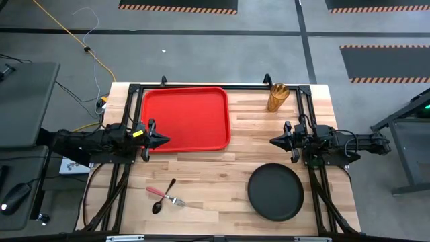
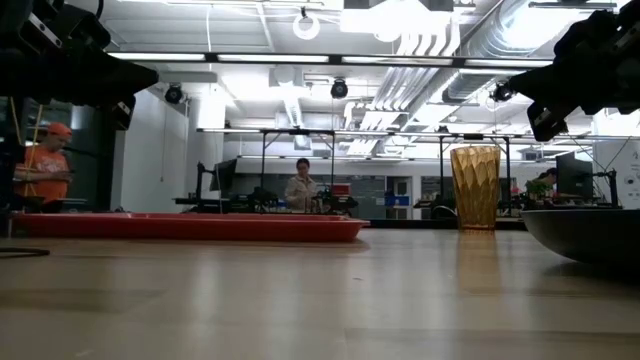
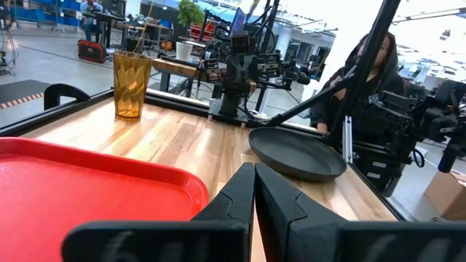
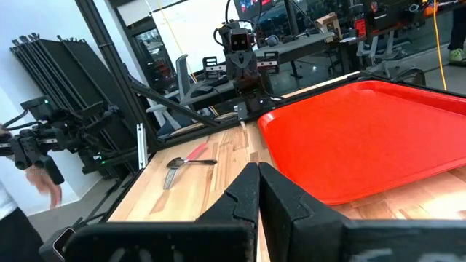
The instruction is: Pick and place plate/cup/fork/spoon on tray
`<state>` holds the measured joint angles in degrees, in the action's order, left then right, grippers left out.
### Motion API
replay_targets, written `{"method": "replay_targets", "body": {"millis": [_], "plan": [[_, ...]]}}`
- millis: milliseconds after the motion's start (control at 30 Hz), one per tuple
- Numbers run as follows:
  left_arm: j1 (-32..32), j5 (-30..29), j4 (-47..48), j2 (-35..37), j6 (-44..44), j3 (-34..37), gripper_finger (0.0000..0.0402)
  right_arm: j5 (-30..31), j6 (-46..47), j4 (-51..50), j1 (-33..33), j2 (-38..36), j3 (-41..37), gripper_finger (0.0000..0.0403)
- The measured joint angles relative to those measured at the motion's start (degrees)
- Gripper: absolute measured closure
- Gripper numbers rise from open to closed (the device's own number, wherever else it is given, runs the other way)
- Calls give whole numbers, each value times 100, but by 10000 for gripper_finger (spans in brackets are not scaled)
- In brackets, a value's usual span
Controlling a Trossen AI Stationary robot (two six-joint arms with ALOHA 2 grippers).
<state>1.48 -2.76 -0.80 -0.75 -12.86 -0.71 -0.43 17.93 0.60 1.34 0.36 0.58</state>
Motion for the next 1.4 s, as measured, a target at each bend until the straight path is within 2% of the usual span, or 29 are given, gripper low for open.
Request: {"method": "replay_targets", "body": {"millis": [667,800,967,1100,1200,1300,1400], "plan": [[1,0,0,2,0,0,398,70,-157,6,0,-1,-1,403],[0,0,0,1,0,0,398,490,-333,300,-2,2,-2,403],[0,1,0,0,0,0,398,1261,434,1642,-2,0,-2,403],[1,0,0,2,0,1,398,2474,779,2715,-29,2,-2,403],[2,0,0,0,0,0,398,3362,1188,2777,-97,16,122,399],[0,0,0,0,0,0,398,3609,1198,2784,-193,132,329,380],[2,1,0,0,0,0,398,3628,1193,2645,-306,402,686,341]]}}
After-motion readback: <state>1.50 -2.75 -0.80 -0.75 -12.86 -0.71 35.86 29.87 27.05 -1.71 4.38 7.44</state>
